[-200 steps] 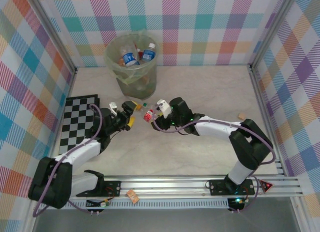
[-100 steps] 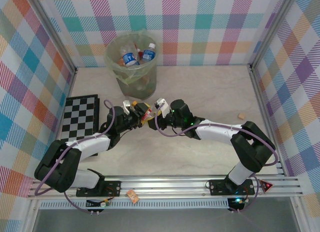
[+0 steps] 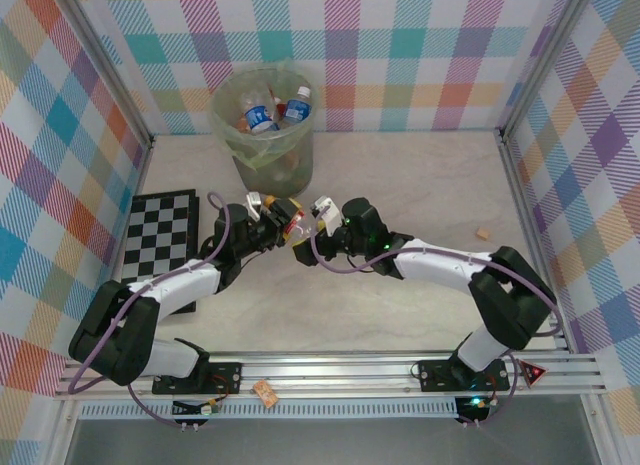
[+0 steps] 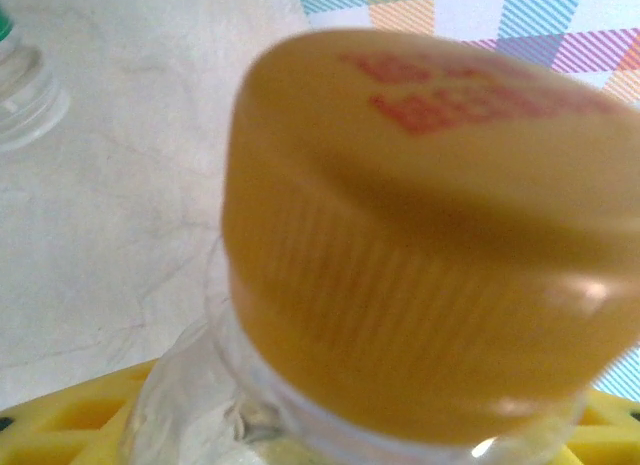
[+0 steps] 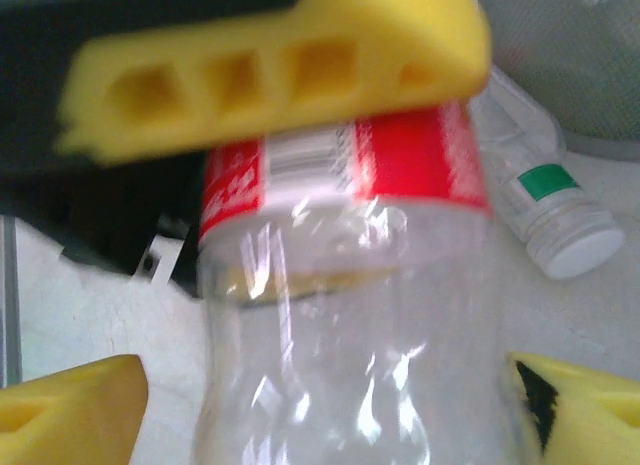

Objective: Put the plastic bottles in the bin

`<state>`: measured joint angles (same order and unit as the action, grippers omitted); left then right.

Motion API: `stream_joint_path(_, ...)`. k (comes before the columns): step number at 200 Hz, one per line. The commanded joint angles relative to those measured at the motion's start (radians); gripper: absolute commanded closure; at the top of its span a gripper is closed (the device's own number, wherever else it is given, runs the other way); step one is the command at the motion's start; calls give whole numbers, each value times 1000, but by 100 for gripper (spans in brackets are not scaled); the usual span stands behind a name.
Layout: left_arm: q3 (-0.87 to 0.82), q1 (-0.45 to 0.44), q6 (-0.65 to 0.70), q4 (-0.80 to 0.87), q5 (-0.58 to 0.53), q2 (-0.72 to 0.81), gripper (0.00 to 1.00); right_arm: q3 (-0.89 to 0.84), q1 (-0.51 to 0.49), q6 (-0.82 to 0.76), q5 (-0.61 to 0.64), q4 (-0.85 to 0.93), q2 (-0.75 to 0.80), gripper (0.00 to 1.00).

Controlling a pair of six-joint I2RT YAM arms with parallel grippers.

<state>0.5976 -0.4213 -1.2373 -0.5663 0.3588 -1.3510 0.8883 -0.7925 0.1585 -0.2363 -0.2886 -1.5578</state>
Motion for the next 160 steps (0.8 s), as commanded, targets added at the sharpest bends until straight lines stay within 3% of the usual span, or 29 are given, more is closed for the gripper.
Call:
stream_joint_path(1, 99, 45, 99, 112, 13, 53, 51, 31, -5, -30, 17, 95, 115, 3)
stream_joint_path(49, 394, 184, 350, 474, 63, 102, 54, -26, 0, -54, 119, 283, 336, 2)
stream_joint_path(79, 684, 275, 567, 708, -23, 87, 56, -82, 2, -42, 185, 378, 417, 3)
stream_joint_path(128, 1004, 324, 820, 744, -330, -48, 62, -154, 3, 5, 215, 425, 482, 4)
stream_joint_path(160, 1177, 340, 918, 741, -397, -216, 64, -171, 3, 12, 235, 461, 512, 4)
